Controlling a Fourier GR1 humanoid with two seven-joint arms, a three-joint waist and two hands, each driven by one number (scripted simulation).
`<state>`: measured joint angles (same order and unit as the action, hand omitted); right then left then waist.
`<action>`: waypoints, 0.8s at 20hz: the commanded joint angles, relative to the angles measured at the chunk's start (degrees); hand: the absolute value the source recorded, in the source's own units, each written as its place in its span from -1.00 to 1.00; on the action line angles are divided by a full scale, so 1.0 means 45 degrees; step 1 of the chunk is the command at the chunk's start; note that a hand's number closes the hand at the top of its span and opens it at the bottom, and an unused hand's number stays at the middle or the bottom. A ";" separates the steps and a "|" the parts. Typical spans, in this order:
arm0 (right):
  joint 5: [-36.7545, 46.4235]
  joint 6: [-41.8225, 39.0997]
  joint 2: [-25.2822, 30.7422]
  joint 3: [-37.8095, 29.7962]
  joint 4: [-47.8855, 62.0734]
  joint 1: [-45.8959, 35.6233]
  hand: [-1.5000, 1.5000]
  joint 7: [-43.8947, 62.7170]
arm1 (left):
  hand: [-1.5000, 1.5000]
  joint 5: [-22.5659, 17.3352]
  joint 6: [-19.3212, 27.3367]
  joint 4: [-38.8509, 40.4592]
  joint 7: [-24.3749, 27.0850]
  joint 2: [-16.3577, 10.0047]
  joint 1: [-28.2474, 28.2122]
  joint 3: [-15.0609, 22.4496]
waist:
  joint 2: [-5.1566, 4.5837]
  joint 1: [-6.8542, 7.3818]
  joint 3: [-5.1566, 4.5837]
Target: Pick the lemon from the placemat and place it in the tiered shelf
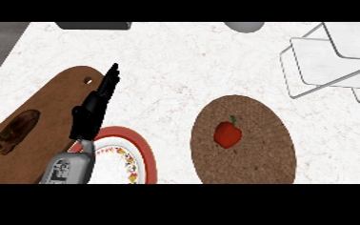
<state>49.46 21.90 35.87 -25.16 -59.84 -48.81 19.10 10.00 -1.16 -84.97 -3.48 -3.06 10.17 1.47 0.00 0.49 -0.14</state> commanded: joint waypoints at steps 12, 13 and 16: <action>-0.3624 -0.1951 0.0063 -0.0701 -0.3062 0.0962 -1.00 0.0966 | 0.00 -0.0122 -0.0198 0.0161 0.0699 -0.0089 -0.0691 -0.0140 | 0.0041 -0.0129 0.0025; -0.4086 -0.1379 0.0353 -0.1083 -0.1733 0.0497 -1.00 -0.0345 | 0.00 -0.0085 -0.0071 0.0198 0.0423 -0.0051 -0.0180 -0.0212 | 0.0001 -0.0055 0.0031; -0.4250 -0.1186 0.0439 -0.1303 -0.2519 -0.0083 -1.00 0.0884 | 0.00 -0.0412 -0.0574 0.0924 0.0388 -0.0537 0.0559 -0.0670 | 0.0006 -0.0115 0.0025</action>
<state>32.86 16.48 36.99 -29.70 -69.51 -47.16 20.72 9.03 -2.36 -82.51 -1.55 -3.95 10.47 -0.12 0.06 0.08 -0.04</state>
